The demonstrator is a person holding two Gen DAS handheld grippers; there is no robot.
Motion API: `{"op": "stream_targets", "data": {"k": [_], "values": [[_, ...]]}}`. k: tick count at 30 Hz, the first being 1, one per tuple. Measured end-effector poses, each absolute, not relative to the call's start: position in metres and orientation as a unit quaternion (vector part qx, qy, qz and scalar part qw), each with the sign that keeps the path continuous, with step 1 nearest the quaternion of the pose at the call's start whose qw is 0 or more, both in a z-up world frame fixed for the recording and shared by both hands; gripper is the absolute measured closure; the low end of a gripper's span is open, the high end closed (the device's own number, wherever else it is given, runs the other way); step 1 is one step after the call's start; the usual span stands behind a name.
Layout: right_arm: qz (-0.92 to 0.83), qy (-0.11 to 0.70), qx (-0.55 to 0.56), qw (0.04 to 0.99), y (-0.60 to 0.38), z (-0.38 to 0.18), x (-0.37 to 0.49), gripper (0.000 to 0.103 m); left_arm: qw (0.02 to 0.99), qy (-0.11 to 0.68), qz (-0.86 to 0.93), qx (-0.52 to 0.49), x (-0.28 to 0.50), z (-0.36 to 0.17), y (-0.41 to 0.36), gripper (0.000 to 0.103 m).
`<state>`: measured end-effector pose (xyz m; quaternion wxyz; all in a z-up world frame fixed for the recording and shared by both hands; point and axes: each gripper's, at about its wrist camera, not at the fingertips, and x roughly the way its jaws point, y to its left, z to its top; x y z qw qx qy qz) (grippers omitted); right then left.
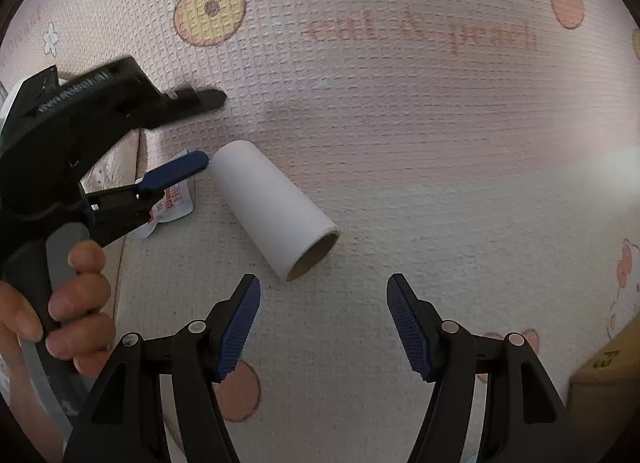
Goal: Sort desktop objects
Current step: 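Close the left gripper around the lying white paper tube, then lift the held tube with the left gripper and turn it upright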
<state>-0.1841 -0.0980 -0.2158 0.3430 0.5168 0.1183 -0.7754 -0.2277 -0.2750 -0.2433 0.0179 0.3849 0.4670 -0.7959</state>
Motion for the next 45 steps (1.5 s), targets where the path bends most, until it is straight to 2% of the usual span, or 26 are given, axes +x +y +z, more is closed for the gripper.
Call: {"op": "stream_targets", "data": {"k": [10,11,13,17,21,23,34,45], "values": [[-0.768,0.126,0.503,0.377,-0.110,-0.215,-0.179,0.041,-0.009,0.394,-0.800,0.452,-0.251,-0.247,-0.238,0.052],[-0.764,0.127,0.503,0.383,-0.111,-0.216,-0.178,0.047,-0.014,0.385,-0.799,0.461,-0.253,-0.248,-0.233,0.052],[-0.759,0.136,0.508,0.383,-0.111,-0.219,-0.177,0.049,-0.019,0.358,-0.802,0.478,-0.255,-0.249,-0.220,0.052],[-0.763,0.131,0.505,0.381,-0.100,-0.219,-0.174,0.050,-0.040,0.355,-0.797,0.488,-0.254,-0.251,-0.206,0.056],[-0.761,0.107,0.514,0.381,-0.086,-0.217,-0.172,0.050,-0.062,0.366,-0.788,0.491,-0.241,-0.251,-0.201,0.069],[-0.762,0.105,0.517,0.375,-0.078,-0.216,-0.169,0.050,-0.073,0.365,-0.785,0.495,-0.236,-0.249,-0.194,0.071],[-0.761,0.089,0.541,0.347,-0.028,-0.210,-0.134,0.050,-0.151,0.374,-0.758,0.513,-0.186,-0.241,-0.167,0.071],[-0.764,0.069,0.549,0.332,0.026,-0.194,-0.102,0.050,-0.171,0.315,-0.747,0.560,-0.159,-0.242,-0.132,0.071]]}}
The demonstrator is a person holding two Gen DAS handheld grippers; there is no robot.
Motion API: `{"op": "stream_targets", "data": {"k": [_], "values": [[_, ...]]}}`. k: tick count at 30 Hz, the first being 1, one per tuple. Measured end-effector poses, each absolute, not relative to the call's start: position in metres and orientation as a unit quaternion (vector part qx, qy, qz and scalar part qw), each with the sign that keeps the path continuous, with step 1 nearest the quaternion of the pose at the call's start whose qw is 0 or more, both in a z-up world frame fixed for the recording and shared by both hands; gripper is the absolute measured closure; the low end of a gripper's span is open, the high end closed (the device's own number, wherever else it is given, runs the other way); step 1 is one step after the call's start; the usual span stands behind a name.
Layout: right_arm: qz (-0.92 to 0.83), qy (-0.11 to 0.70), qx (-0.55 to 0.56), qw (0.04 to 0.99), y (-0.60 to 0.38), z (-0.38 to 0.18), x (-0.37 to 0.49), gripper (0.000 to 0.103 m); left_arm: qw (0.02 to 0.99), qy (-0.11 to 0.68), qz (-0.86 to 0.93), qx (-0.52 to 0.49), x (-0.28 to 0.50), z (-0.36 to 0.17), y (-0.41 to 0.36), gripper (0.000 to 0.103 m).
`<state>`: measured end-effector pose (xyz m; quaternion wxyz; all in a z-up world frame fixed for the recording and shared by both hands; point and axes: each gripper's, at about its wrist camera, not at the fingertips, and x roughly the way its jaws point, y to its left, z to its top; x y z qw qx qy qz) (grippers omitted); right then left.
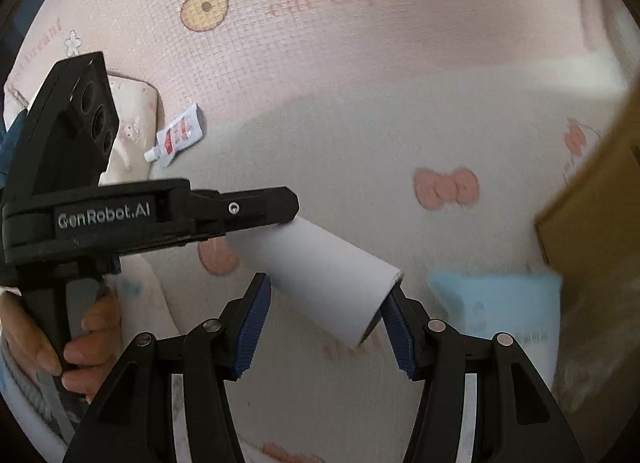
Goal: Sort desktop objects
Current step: 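Lift the held tube with the left gripper and turn it upright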
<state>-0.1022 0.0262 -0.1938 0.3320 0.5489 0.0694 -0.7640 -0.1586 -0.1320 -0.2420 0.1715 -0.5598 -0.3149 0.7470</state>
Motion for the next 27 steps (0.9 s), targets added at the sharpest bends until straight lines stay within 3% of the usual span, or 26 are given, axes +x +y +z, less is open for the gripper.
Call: {"op": "stream_targets", "data": {"k": [5,10,12,14,20,24,27], "values": [[-0.749,0.059,0.571,0.330,0.040,-0.202,-0.098,0.053,0.152,-0.291,0.736,-0.592,-0.159,-0.253,-0.121,0.071],[-0.740,0.042,0.585,0.329,0.045,-0.202,-0.099,0.053,0.132,-0.302,0.737,-0.589,-0.158,-0.256,-0.124,0.062],[-0.740,0.034,0.584,0.332,0.048,-0.196,-0.099,0.052,0.119,-0.313,0.748,-0.573,-0.154,-0.250,-0.132,0.050],[-0.740,0.029,0.583,0.335,0.053,-0.188,-0.099,0.049,0.109,-0.330,0.762,-0.547,-0.147,-0.242,-0.140,0.047],[-0.752,0.024,0.564,0.339,0.077,-0.163,-0.092,0.041,0.095,-0.367,0.775,-0.506,-0.120,-0.226,-0.152,0.047],[-0.758,0.035,0.555,0.341,0.087,-0.155,-0.084,0.041,0.107,-0.332,0.797,-0.493,-0.098,-0.209,-0.136,0.047],[-0.767,0.053,0.542,0.339,0.089,-0.153,-0.085,0.041,0.113,-0.323,0.811,-0.475,-0.082,-0.202,-0.121,0.055]]}}
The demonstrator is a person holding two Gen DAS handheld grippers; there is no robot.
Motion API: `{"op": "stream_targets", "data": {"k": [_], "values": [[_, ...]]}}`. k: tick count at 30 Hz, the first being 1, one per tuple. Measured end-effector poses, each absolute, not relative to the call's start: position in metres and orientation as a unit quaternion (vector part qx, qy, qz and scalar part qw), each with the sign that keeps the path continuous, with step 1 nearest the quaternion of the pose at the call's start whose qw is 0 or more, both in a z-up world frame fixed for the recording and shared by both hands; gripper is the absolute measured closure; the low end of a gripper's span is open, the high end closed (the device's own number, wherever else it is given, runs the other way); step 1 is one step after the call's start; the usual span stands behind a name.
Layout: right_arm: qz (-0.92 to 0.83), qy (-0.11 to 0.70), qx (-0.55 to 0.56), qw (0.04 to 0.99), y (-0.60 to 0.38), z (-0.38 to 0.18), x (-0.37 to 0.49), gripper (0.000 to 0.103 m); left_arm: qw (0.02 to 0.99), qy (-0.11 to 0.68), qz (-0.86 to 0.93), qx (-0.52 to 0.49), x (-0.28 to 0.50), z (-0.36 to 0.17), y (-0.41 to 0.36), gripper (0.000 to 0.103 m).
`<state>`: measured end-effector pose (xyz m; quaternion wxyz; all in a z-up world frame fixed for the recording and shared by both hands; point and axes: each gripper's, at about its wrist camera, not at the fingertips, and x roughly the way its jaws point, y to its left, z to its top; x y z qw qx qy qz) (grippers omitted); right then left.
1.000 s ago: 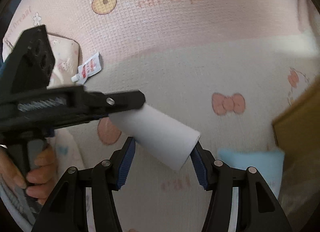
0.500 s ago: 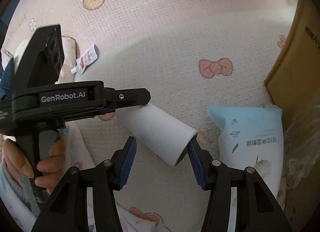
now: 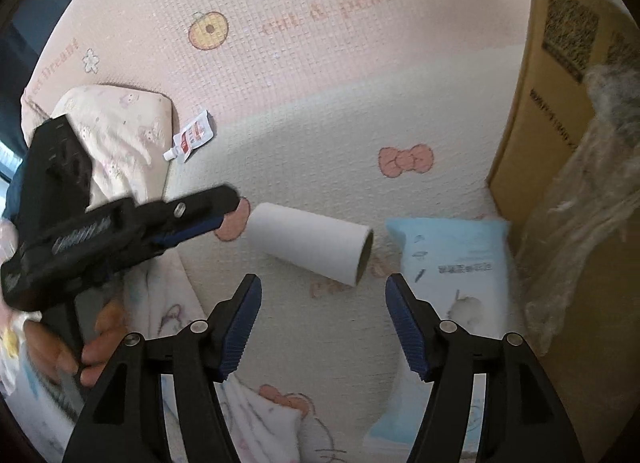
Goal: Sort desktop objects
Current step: 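Lift the held tube with the left gripper and turn it upright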
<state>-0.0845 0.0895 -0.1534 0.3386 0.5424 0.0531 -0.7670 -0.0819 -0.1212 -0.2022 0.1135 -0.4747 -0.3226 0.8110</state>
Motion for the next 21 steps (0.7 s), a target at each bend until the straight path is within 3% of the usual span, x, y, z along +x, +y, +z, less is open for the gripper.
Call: {"op": "stream_targets", "data": {"k": [5,8,11,21], "values": [[-0.776,0.051,0.536,0.328,0.082,-0.163,-0.099,0.042,0.095,-0.315,0.807,-0.490,-0.078,-0.211,-0.111,0.071],[-0.783,0.082,0.529,0.316,0.081,-0.158,-0.103,0.081,0.098,-0.329,0.799,-0.494,-0.081,-0.216,-0.113,0.071],[-0.784,0.136,0.518,0.314,0.069,-0.162,-0.108,0.082,0.099,-0.331,0.794,-0.501,-0.084,-0.221,-0.112,0.071],[-0.751,0.193,0.536,0.334,0.034,-0.189,-0.136,0.082,0.112,-0.341,0.770,-0.528,-0.095,-0.238,-0.104,0.071]]}}
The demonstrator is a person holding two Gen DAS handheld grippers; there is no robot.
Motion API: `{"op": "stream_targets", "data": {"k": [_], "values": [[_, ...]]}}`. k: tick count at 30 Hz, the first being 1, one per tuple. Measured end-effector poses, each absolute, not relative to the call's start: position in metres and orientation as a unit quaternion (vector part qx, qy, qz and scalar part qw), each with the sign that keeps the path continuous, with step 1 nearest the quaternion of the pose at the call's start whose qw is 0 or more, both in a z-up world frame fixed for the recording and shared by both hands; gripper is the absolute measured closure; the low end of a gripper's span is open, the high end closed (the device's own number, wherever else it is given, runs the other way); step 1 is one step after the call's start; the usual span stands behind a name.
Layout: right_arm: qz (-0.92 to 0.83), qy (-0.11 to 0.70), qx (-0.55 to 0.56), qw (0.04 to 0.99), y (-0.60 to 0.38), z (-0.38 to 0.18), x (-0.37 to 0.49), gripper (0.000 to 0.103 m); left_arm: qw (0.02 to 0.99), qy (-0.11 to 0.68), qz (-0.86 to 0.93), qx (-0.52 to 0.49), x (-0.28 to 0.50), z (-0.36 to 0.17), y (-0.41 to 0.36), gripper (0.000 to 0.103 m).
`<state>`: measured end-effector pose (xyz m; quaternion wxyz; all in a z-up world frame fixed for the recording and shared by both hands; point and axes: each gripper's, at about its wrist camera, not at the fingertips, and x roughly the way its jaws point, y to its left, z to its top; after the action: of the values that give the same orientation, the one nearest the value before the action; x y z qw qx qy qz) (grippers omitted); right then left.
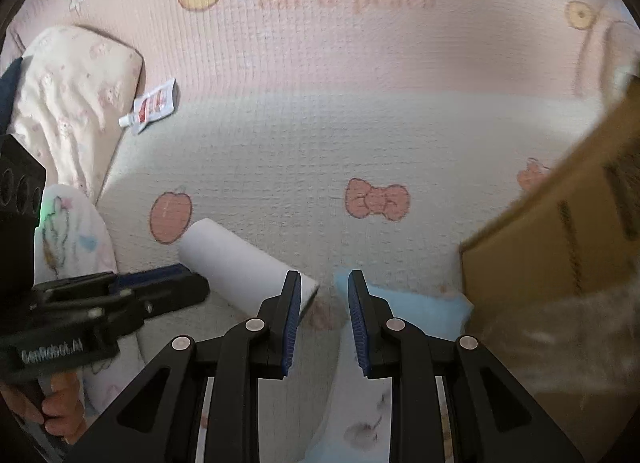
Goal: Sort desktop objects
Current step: 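Lift the held tube with the left gripper and turn it upright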
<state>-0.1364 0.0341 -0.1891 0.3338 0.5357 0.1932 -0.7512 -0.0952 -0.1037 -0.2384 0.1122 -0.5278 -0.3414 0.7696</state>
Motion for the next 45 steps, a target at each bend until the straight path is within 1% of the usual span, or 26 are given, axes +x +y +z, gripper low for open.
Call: {"op": "stream_targets", "data": {"k": [1,2,3,5,8,14,17,22,26,28,31,35,39,45], "values": [[-0.745,0.205,0.540,0.333,0.030,-0.193,-0.139,0.082,0.112,-0.346,0.768,-0.527,-0.096,-0.240,-0.104,0.071],[-0.742,0.212,0.542,0.332,0.030,-0.194,-0.139,0.082,0.111,-0.351,0.766,-0.527,-0.098,-0.242,-0.104,0.068],[-0.737,0.219,0.544,0.335,0.028,-0.196,-0.140,0.082,0.108,-0.355,0.764,-0.527,-0.099,-0.244,-0.105,0.063],[-0.729,0.222,0.548,0.345,0.026,-0.199,-0.140,0.082,0.111,-0.368,0.761,-0.523,-0.101,-0.246,-0.106,0.057],[-0.711,0.197,0.563,0.373,0.028,-0.199,-0.141,0.081,0.111,-0.380,0.759,-0.516,-0.103,-0.247,-0.108,0.055],[-0.697,0.180,0.574,0.391,0.033,-0.202,-0.135,0.081,0.115,-0.418,0.752,-0.497,-0.108,-0.253,-0.115,0.054],[-0.688,0.166,0.581,0.402,0.034,-0.204,-0.134,0.081,0.111,-0.421,0.746,-0.504,-0.113,-0.260,-0.113,0.054],[-0.685,0.169,0.580,0.407,0.030,-0.204,-0.129,0.081,0.110,-0.427,0.741,-0.506,-0.118,-0.266,-0.113,0.054],[-0.687,0.161,0.584,0.401,0.028,-0.205,-0.132,0.081,0.114,-0.435,0.740,-0.501,-0.117,-0.266,-0.116,0.059],[-0.687,0.147,0.588,0.400,0.029,-0.206,-0.136,0.079,0.116,-0.435,0.740,-0.500,-0.117,-0.266,-0.116,0.059],[-0.683,0.128,0.597,0.402,0.029,-0.211,-0.142,0.074,0.113,-0.442,0.730,-0.509,-0.120,-0.271,-0.117,0.059],[-0.677,0.132,0.598,0.409,0.023,-0.216,-0.142,0.068,0.111,-0.451,0.718,-0.518,-0.129,-0.280,-0.115,0.058],[-0.679,0.124,0.596,0.411,0.019,-0.219,-0.144,0.066,0.110,-0.484,0.704,-0.508,-0.129,-0.289,-0.122,0.057],[-0.669,0.092,0.610,0.415,0.020,-0.226,-0.149,0.061,0.114,-0.472,0.713,-0.506,-0.126,-0.284,-0.122,0.057]]}}
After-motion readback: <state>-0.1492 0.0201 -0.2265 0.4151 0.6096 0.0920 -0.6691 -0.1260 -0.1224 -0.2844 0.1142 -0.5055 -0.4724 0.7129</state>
